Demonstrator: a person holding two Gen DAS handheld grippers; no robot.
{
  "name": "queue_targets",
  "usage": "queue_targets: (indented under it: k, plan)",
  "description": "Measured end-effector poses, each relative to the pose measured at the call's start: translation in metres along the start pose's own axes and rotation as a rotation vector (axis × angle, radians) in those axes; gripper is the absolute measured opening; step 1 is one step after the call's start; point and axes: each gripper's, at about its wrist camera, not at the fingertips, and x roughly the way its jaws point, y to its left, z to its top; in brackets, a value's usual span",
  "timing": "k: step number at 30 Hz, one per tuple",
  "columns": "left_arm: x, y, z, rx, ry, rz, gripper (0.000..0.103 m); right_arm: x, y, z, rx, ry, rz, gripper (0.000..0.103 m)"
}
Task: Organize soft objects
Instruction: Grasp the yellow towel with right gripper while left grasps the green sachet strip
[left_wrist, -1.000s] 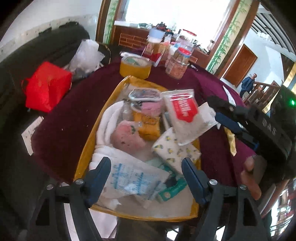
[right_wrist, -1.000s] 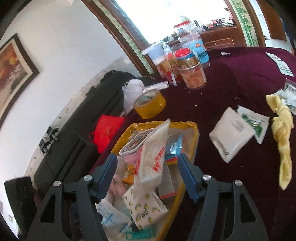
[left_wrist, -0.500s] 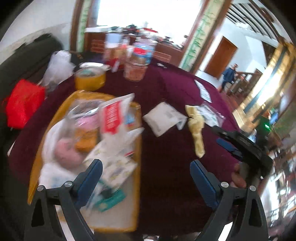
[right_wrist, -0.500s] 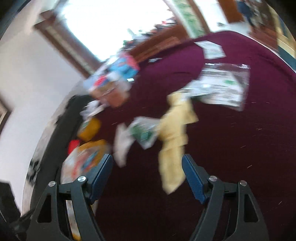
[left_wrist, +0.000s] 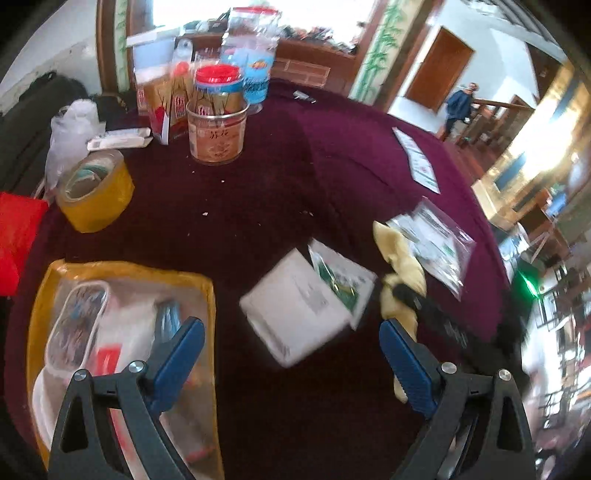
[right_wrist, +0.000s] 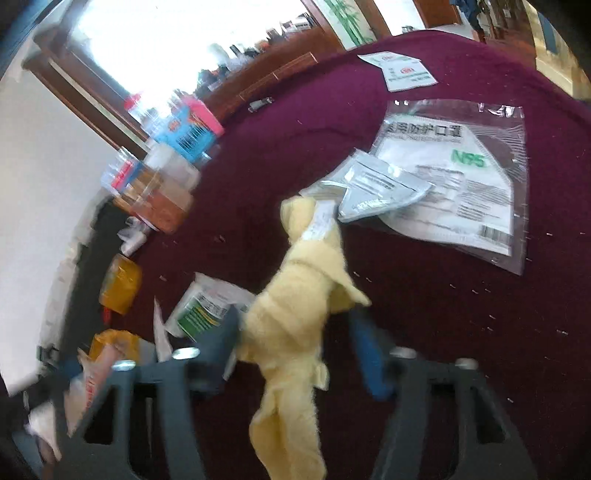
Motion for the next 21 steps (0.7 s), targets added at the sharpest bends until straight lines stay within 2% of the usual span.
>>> queue_targets:
  k: [4,8,13,17,21]
  plan:
    - [0.038,-0.007,0.022,0.007,0.079,0.025,0.097,-0.003,-0.002,0.001,0.010,0.018,0.038,0.038]
    - [0.058,-0.017,0.018,0.038,0.128,0.049,0.097,-0.011,-0.003,0.001,0.003,-0.001,0.038,0.038]
    - [0.058,-0.033,0.003,0.179,0.091,0.119,0.097,-0.013,-0.007,0.004,0.039,0.002,0.073,0.038]
    - [0.061,-0.044,-0.008,0.285,0.091,0.156,0.097,-0.013,-0.008,0.004,0.054,0.011,0.085,0.038]
    - [0.077,-0.041,-0.008,0.299,0.135,0.194,0.097,-0.013,-0.008,0.004,0.061,0.014,0.092,0.038]
